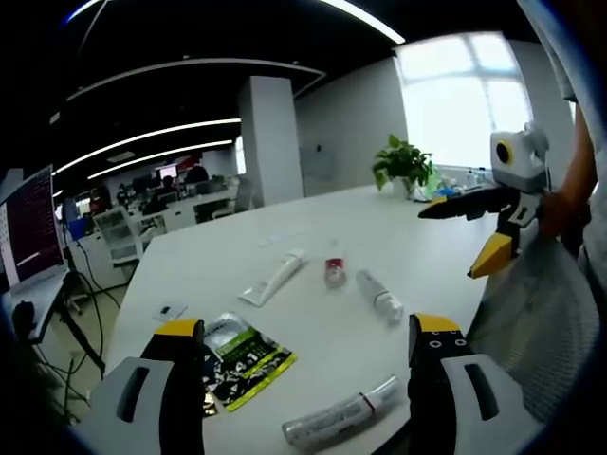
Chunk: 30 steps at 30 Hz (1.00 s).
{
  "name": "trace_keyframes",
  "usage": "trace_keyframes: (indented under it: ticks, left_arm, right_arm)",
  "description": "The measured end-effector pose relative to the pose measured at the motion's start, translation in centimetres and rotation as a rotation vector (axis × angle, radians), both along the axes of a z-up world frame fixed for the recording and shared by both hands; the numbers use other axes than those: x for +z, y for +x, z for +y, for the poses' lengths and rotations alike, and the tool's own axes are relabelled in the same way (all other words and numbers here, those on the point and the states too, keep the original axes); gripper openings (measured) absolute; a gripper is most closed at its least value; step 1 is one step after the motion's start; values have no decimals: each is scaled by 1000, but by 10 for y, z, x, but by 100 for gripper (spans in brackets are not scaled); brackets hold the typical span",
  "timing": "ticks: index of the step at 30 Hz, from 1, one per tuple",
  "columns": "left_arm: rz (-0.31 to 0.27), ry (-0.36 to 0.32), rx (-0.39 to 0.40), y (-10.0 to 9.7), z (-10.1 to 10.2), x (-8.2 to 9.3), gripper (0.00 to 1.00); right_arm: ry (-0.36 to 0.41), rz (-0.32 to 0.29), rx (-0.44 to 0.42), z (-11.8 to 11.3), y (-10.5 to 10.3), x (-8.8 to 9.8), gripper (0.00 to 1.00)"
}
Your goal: Arrange the skincare products in the storage area until every visible bottle or jar stands upright without overlapping.
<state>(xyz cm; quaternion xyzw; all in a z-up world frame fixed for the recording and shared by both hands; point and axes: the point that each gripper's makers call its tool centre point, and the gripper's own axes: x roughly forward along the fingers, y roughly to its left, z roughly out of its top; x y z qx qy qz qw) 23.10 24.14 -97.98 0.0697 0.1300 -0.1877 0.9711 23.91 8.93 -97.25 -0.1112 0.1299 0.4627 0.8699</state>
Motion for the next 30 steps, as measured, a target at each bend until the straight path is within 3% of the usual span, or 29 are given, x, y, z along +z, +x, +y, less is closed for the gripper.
trace_keyframes:
  ticks: [19, 30]
  left_arm:
    - [15, 2, -21, -1, -4, -3, 84]
    - [20, 3, -15, -1, -3, -4, 84]
  right_arm:
    - [-3, -34, -20, -5, 2, 4, 89]
    - [-19, -21, 4, -1, -1, 0, 86]
